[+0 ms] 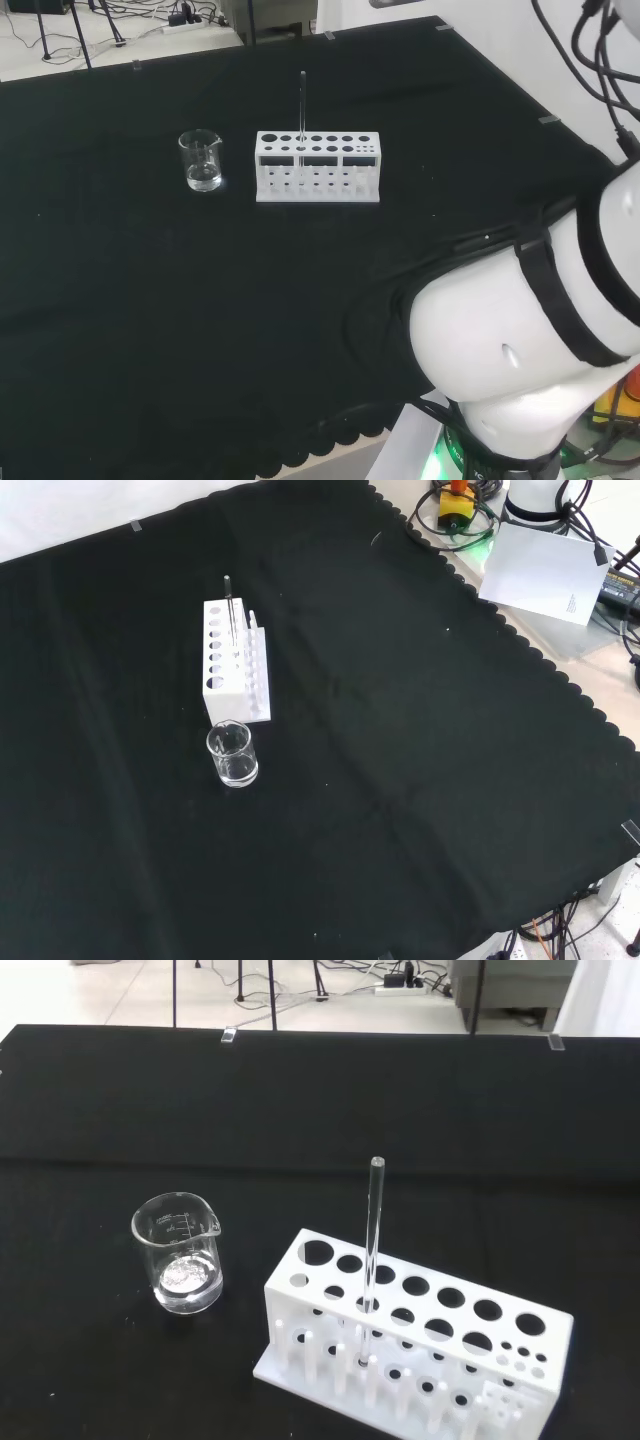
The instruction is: Take the glass rod from the white test tube rack.
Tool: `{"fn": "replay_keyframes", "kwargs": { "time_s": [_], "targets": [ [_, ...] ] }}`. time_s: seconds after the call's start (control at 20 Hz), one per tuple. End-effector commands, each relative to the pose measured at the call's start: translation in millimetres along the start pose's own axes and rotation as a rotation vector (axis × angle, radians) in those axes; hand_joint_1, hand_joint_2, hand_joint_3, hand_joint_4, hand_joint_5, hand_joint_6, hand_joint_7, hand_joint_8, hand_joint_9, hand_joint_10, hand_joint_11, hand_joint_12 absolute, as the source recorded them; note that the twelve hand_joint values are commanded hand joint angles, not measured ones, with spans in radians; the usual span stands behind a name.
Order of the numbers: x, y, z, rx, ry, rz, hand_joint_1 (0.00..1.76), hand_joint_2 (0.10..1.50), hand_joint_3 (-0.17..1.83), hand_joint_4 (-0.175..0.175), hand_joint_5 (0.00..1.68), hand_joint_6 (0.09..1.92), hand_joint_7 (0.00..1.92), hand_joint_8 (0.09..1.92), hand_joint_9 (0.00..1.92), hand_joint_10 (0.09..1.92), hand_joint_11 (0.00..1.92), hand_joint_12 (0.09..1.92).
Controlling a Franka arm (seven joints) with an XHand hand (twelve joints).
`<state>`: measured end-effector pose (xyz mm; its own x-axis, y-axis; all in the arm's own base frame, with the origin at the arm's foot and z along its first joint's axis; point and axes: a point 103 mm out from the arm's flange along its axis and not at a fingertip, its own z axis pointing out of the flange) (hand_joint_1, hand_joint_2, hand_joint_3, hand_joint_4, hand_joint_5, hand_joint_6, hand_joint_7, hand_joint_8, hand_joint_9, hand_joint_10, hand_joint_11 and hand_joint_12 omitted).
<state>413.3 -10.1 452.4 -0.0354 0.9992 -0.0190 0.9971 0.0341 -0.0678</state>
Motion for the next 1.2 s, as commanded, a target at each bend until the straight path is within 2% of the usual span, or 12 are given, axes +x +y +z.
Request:
{"fn": "replay_keyframes", "kwargs": {
  "time_s": [0.05, 0.35, 0.7, 1.2],
  "targets": [
    [-11.1, 42.0, 13.7, -0.007, 0.011, -0.035, 0.6, 0.88, 0.54, -0.132, 0.19, 0.09, 0.21, 0.86, 0.42, 0.86, 0.0, 1.4],
    [-21.4, 65.7, 33.3, -0.004, 0.017, -0.058, 0.59, 0.89, 0.54, -0.134, 0.21, 0.09, 0.22, 0.86, 0.45, 0.86, 0.01, 1.43],
    [-37.1, 92.8, 63.0, 0.036, 0.034, -0.076, 0.59, 0.88, 0.54, -0.135, 0.22, 0.09, 0.23, 0.87, 0.47, 0.86, 0.02, 1.43],
    [-37.0, 112.1, 110.7, 0.068, 0.056, -0.12, 0.59, 0.88, 0.55, -0.145, 0.27, 0.09, 0.31, 0.89, 0.58, 0.87, 0.08, 1.42]
  ]
}}
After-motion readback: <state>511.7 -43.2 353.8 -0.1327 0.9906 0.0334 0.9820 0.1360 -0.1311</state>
